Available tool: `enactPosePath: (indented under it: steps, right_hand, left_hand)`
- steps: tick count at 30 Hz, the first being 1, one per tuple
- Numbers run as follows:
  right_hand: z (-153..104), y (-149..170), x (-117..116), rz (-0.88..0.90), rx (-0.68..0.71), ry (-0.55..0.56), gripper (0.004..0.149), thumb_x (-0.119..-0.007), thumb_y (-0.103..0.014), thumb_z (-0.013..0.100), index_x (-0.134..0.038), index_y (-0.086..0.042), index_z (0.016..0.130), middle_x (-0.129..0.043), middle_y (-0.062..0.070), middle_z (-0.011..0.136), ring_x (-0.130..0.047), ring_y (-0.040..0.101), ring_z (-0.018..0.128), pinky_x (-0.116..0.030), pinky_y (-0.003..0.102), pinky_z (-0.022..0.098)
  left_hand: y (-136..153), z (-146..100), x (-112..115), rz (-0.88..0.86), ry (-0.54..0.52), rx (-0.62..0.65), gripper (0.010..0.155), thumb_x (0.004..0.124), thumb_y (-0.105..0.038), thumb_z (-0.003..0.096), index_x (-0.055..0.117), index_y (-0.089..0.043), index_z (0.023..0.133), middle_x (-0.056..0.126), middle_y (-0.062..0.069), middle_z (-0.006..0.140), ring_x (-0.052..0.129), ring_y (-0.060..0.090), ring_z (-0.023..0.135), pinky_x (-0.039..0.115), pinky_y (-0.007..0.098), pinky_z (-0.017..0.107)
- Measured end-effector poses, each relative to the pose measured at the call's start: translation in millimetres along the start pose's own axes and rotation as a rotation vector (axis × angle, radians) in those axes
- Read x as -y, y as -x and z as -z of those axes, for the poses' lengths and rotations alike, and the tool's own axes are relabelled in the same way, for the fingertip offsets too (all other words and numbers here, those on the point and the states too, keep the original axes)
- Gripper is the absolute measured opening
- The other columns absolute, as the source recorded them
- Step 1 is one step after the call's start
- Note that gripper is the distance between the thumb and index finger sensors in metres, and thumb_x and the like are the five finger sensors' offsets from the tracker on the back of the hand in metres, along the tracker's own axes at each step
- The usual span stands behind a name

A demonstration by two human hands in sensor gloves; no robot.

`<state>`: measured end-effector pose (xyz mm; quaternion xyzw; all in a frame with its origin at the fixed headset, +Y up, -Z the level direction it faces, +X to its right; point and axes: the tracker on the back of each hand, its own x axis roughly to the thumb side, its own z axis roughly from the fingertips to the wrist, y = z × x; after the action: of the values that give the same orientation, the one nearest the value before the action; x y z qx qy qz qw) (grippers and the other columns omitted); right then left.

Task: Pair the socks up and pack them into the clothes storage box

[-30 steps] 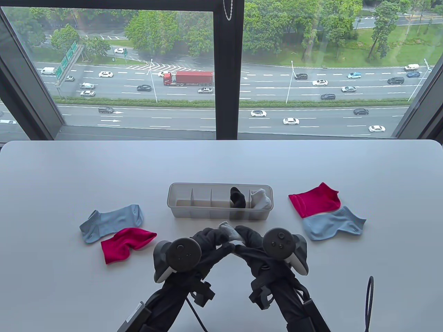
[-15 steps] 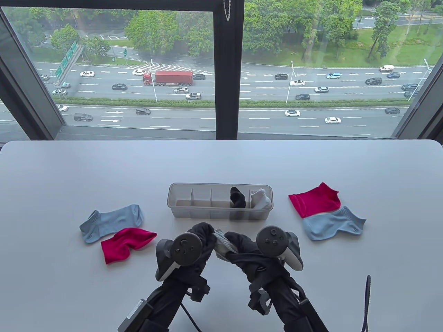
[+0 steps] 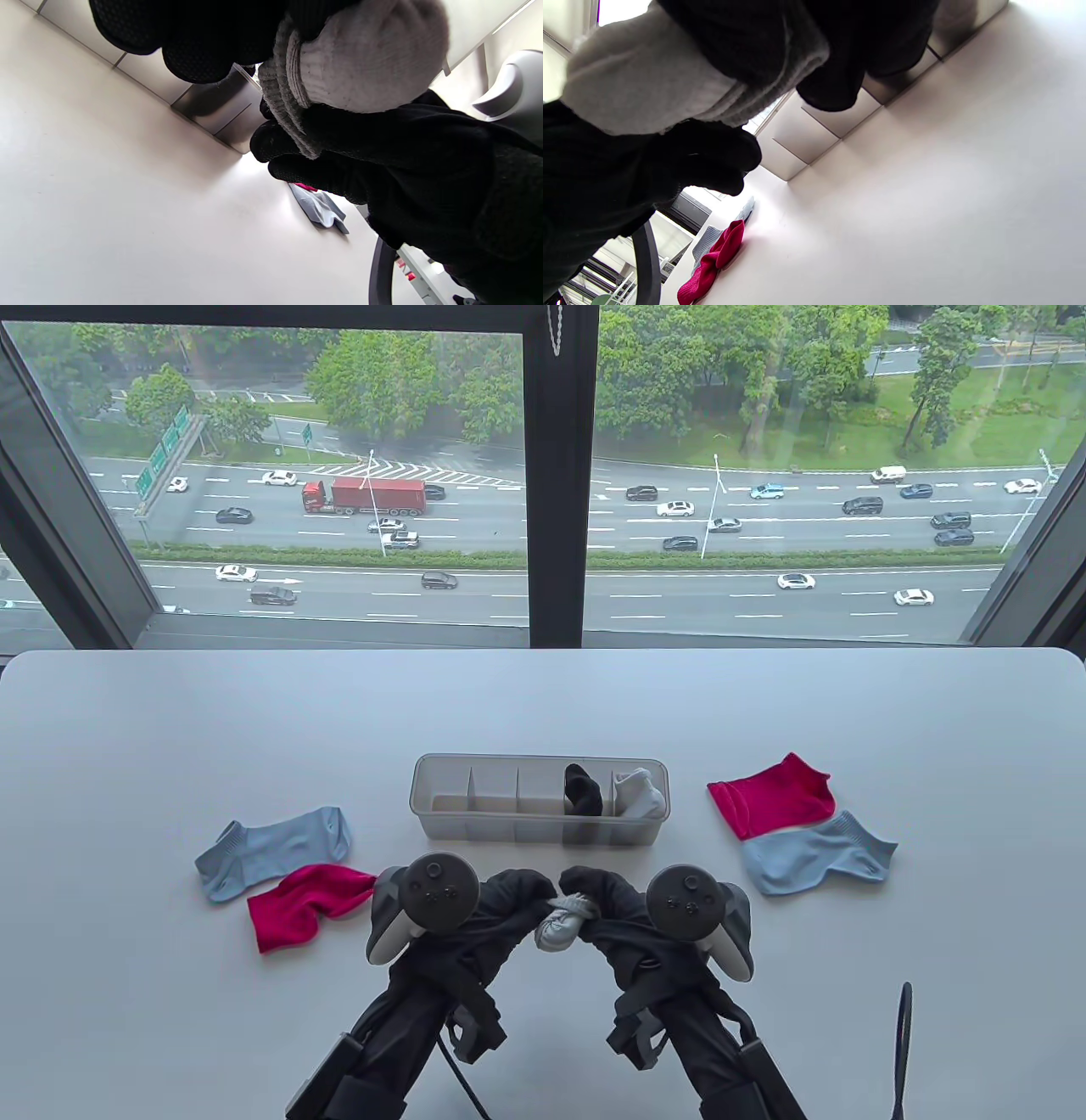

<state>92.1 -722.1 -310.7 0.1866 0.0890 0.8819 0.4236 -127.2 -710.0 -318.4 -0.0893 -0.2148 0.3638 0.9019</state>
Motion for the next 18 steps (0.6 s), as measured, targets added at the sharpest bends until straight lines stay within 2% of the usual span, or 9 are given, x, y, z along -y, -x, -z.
enactPosePath:
  steps: [1,3,5,9,11,12,15,16,18]
  right_hand:
    - [2,-5,-3,0.067,0.030,-0.099,0.050,-0.087,-0.017,0.052,-0.066,-0.025,0.096,-0.079,0.010,0.097,-0.090,0.028,0.083,-0.069,0.055,0.071]
    - [4,-6,-5,0.049,0.018,-0.102,0.050,-0.089,-0.017,0.051,-0.067,-0.023,0.095,-0.079,0.009,0.096,-0.089,0.027,0.083,-0.066,0.056,0.072]
    - [3,-4,-4,0.049,-0.006,-0.093,0.050,-0.088,-0.019,0.053,-0.065,-0.026,0.097,-0.078,0.007,0.097,-0.087,0.026,0.085,-0.064,0.057,0.073]
    - [-2,-8,2,-0.089,0.011,0.059,0.057,-0.086,-0.025,0.054,-0.057,-0.029,0.102,-0.078,0.003,0.099,-0.085,0.026,0.089,-0.063,0.057,0.073]
    - [-4,-14,2,-0.129,0.024,0.093,0.061,-0.085,-0.028,0.054,-0.051,-0.025,0.105,-0.078,0.003,0.099,-0.083,0.027,0.091,-0.062,0.057,0.074]
    - [-4,-14,1,-0.134,0.019,0.098,0.062,-0.085,-0.028,0.054,-0.050,-0.024,0.105,-0.077,0.004,0.099,-0.083,0.027,0.091,-0.064,0.056,0.073]
    - [-5,-15,-1,-0.178,-0.018,0.144,0.071,-0.080,-0.028,0.058,-0.034,-0.021,0.111,-0.065,0.013,0.106,-0.080,0.034,0.091,-0.064,0.057,0.072]
    - [-7,-14,3,-0.156,-0.054,0.206,0.073,-0.080,-0.030,0.058,-0.033,-0.013,0.111,-0.063,0.017,0.107,-0.081,0.036,0.090,-0.065,0.057,0.072]
    - [-11,-14,9,-0.110,-0.027,0.272,0.073,-0.079,-0.037,0.057,-0.036,-0.015,0.110,-0.064,0.016,0.107,-0.080,0.038,0.091,-0.064,0.057,0.072]
  left_hand:
    - [2,0,1,0.043,-0.040,-0.033,0.038,0.067,-0.027,0.0578,0.069,-0.016,0.094,0.079,0.017,0.093,0.087,0.042,0.079,0.073,0.060,0.060]
    - [6,-2,0,0.050,-0.111,-0.039,0.038,0.067,-0.028,0.0572,0.069,-0.015,0.093,0.080,0.017,0.092,0.088,0.042,0.078,0.074,0.061,0.059]
    - [7,-4,-4,0.000,-0.075,-0.025,0.039,0.068,-0.031,0.0574,0.069,-0.019,0.094,0.081,0.017,0.093,0.089,0.042,0.079,0.075,0.061,0.060]
    - [11,-5,-6,-0.304,0.043,-0.007,0.058,0.061,-0.048,0.0586,0.056,-0.025,0.111,0.068,0.029,0.110,0.079,0.053,0.090,0.066,0.070,0.064]
    - [9,-2,2,-0.436,0.254,-0.044,0.074,0.065,-0.058,0.0555,0.041,-0.025,0.117,0.066,0.033,0.111,0.078,0.057,0.089,0.065,0.072,0.064]
    - [7,-2,5,-0.451,0.309,-0.037,0.076,0.066,-0.054,0.0568,0.030,-0.024,0.117,0.064,0.032,0.111,0.079,0.056,0.088,0.065,0.071,0.065]
    - [1,1,7,-0.506,0.202,-0.026,0.069,0.069,-0.033,0.0577,0.034,-0.016,0.114,0.071,0.036,0.099,0.093,0.043,0.074,0.074,0.065,0.062]
    - [1,-1,5,-0.491,0.141,-0.035,0.067,0.069,-0.030,0.0574,0.035,-0.015,0.113,0.073,0.033,0.096,0.093,0.041,0.073,0.075,0.063,0.062]
    - [5,-2,2,-0.510,0.043,-0.049,0.066,0.070,-0.030,0.0568,0.037,-0.015,0.112,0.074,0.032,0.094,0.094,0.038,0.070,0.077,0.062,0.061]
